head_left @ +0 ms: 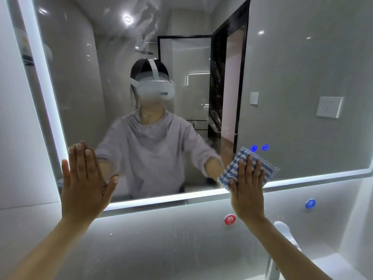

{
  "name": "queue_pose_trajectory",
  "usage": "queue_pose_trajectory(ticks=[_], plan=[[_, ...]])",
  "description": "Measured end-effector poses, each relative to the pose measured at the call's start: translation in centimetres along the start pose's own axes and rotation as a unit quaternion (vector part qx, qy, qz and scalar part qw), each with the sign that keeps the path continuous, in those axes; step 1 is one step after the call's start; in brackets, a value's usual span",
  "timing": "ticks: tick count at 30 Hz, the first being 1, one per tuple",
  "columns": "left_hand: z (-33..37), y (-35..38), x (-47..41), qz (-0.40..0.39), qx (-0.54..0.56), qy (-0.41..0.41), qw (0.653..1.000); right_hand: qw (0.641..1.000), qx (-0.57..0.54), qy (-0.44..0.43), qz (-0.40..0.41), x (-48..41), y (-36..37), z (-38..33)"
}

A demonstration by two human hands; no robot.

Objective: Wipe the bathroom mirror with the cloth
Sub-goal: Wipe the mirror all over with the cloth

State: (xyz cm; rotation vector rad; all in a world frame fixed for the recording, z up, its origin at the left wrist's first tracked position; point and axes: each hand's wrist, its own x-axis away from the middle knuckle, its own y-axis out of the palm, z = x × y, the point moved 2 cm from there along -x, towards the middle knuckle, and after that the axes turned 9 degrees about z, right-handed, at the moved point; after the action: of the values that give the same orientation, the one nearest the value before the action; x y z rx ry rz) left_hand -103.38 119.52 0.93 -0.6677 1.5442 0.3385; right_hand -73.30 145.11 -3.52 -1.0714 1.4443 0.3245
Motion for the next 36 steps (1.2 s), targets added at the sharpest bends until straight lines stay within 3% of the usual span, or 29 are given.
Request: queue_pose_trajectory(ticks=[5,10,17,23,30,36], plan=[[-0.2,0.1,0.0,0.002,0.000,-0.003,1.000,1.000,-0.007,0.022,0.012,0.0,0.5,-1.5],[-0.1,0.0,0.0,0.003,0.000,0.001,1.000,0.998,-0.036,-0.008,0.042,-1.0,0.7,-5.1],[0.1,-0.5,-0.3,-0.022,-0.007,-0.016,1.000,0.992,-0.028,-0.106,0.065,-3.8,0.9,-12.1],[0.2,-0.6,-0.3,-0.023,-0.011,-0.015,1.000,0.962,0.002,-0.264,0.069,-6.2,1.2,-16.5],[0.2,-0.6,-0.3,-0.014,0.001,-0.009,1.000,0.940,0.016,-0.330,0.089,-7.7,0.8,-14.6],[0.2,-0.5,-0.2,-0.016,0.005,-0.009,1.000,0.953,0.036,-0.282,0.107,-9.2,-0.2,-9.6]])
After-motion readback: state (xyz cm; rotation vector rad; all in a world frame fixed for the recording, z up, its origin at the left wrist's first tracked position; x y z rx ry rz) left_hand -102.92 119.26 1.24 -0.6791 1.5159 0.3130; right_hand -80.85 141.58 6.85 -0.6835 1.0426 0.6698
